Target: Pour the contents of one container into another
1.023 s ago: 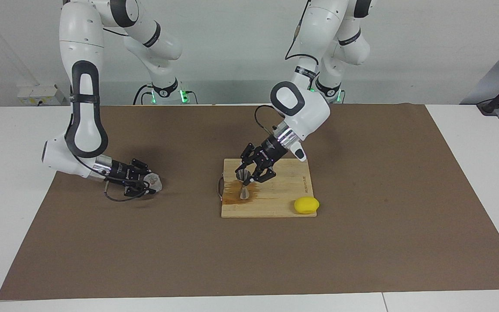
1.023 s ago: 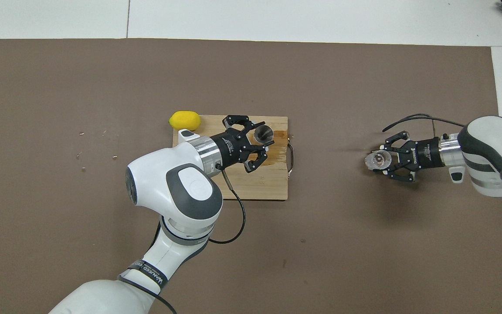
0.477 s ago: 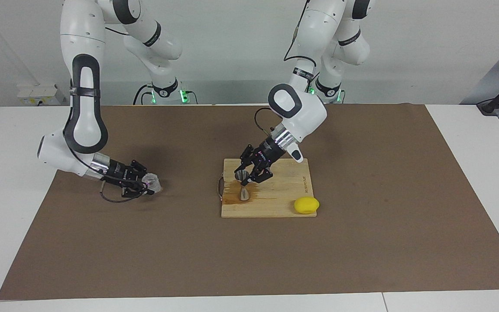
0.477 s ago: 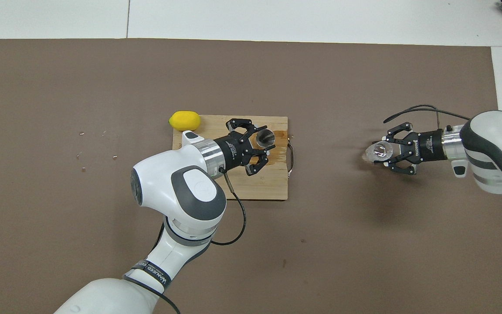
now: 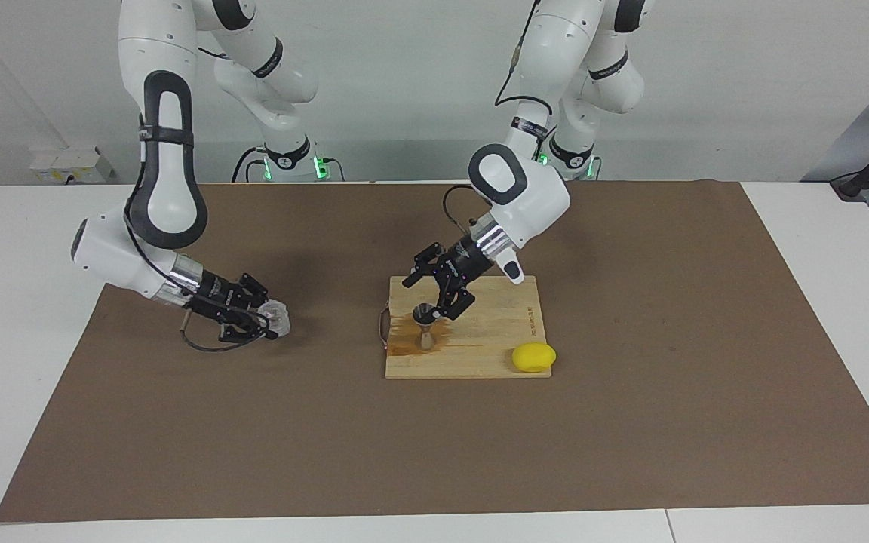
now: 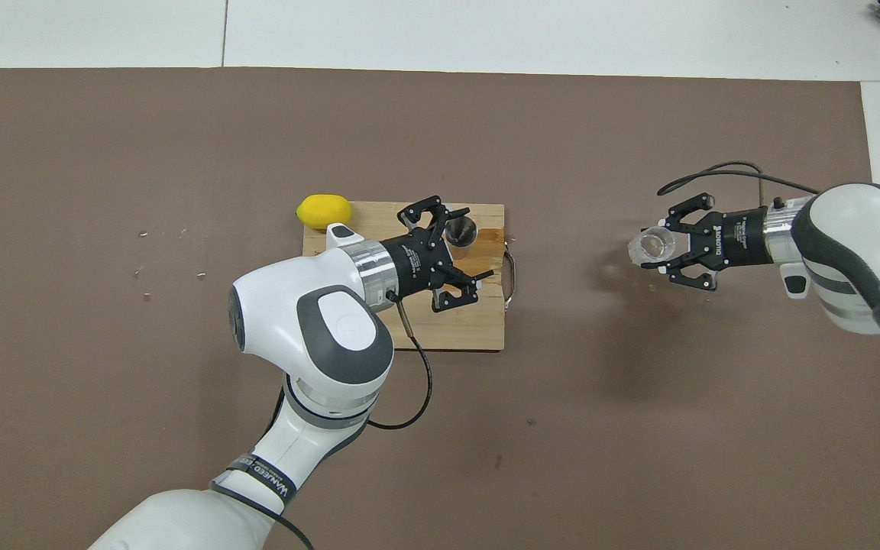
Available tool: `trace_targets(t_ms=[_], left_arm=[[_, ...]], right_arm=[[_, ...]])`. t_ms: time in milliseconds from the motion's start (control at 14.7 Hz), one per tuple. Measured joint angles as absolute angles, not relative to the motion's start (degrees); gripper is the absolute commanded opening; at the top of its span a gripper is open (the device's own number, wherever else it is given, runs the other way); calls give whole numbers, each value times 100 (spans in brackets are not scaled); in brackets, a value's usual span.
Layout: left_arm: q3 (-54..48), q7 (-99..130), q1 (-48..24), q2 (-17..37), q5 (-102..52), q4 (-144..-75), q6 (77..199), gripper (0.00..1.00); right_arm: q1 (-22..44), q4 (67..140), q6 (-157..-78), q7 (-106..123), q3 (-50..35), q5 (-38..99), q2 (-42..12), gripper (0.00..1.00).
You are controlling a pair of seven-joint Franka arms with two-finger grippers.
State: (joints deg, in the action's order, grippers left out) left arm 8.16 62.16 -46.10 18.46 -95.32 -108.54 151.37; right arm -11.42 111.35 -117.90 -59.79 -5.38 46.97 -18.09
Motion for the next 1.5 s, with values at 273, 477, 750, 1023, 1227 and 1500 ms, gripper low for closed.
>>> trace_targets(t_ms=[273, 477, 750, 1023, 1227, 1500], left_arm=[[898, 6217, -4489, 1556, -9246, -10863, 14387, 100], [940, 6256, -3979, 1427, -8276, -10858, 13361, 100], [978, 6238, -3037, 1383, -6375, -10392, 11762, 100], [986, 6232, -2573, 1365, -3954, -9536, 11047, 100], [982, 6241, -2578, 1357, -2577, -9155, 11252, 100], [1357, 5850, -2556, 1293, -1738, -9012, 11523, 100]], right_arm=[[-883, 10949, -11851, -6534, -537, 4697, -1679, 3], [-572, 10749, -11980, -7039, -538, 4553, -1641, 3], [-53, 10445, -12184, -7747, -543, 4012, -1644, 0], [420, 10064, -12311, -8519, -544, 3597, -1747, 0], [760, 9765, -12437, -9103, -543, 3301, -1901, 0], [1114, 9637, -12603, -9616, -543, 2781, -2038, 0]])
